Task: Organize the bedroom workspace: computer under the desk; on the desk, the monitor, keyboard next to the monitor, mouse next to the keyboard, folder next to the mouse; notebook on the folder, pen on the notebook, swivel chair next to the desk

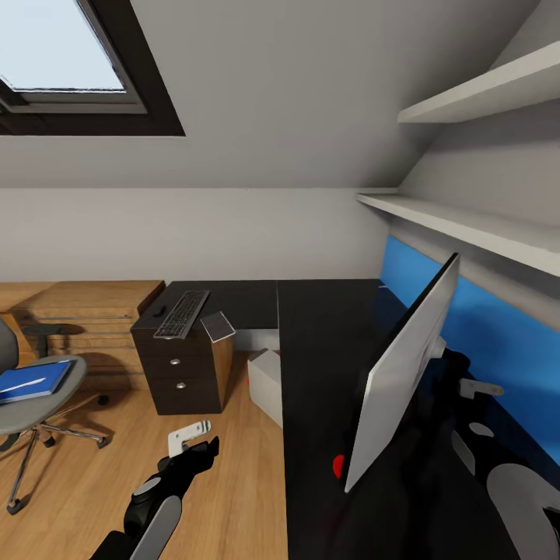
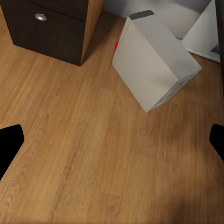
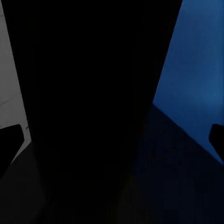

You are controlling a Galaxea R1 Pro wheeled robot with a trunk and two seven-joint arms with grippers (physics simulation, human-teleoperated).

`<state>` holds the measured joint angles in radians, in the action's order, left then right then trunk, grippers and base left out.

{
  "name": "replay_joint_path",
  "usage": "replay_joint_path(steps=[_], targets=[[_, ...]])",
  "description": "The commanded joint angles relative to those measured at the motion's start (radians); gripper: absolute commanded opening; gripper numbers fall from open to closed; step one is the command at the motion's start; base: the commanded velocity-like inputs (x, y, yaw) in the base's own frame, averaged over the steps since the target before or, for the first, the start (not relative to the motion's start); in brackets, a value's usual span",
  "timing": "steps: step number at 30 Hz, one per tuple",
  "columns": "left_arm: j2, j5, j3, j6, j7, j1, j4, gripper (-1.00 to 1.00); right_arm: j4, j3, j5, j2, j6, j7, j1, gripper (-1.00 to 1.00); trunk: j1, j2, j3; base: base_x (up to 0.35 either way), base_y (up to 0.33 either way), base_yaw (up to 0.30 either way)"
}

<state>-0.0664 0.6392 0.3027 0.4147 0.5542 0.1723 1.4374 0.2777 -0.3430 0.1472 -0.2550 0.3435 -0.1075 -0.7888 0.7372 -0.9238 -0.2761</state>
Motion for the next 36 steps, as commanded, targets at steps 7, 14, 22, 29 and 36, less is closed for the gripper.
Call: replay_joint_path(steps=[7,14,22,29,36], targets=[[-0.001,0.008,0.003,0.002,0.01,0.001,0.001,1.0,-0.001,-0.005,0.011,0.0,0.003,-0.003,-0.001,1.0,0.0,-0.001,-0.001,0.0,0.0,0.0],[-0.001,0.008,0.003,0.001,0.01,0.001,0.001,1.0,-0.001,-0.005,0.011,0.0,0.003,-0.002,-0.001,1.0,0.0,-0.001,-0.001,0.0,0.0,0.0],[-0.001,0.008,0.003,0.001,0.009,0.001,0.001,1.0,-0.002,-0.005,0.011,0.0,0.003,0.002,-0.001,1.0,0.0,-0.001,-0.001,0.0,0.0,0.0],[-0.001,0.01,0.003,0.001,0.009,0.001,0.001,1.0,-0.002,-0.004,0.013,0.0,0.003,0.004,-0.001,1.0,0.0,-0.001,-0.001,0.0,0.0,0.0],[-0.001,0.01,0.003,0.001,0.009,0.001,0.001,1.0,-0.001,-0.004,0.015,0.0,0.004,0.045,-0.001,1.0,0.0,-0.001,-0.001,0.0,0.0,0.0]])
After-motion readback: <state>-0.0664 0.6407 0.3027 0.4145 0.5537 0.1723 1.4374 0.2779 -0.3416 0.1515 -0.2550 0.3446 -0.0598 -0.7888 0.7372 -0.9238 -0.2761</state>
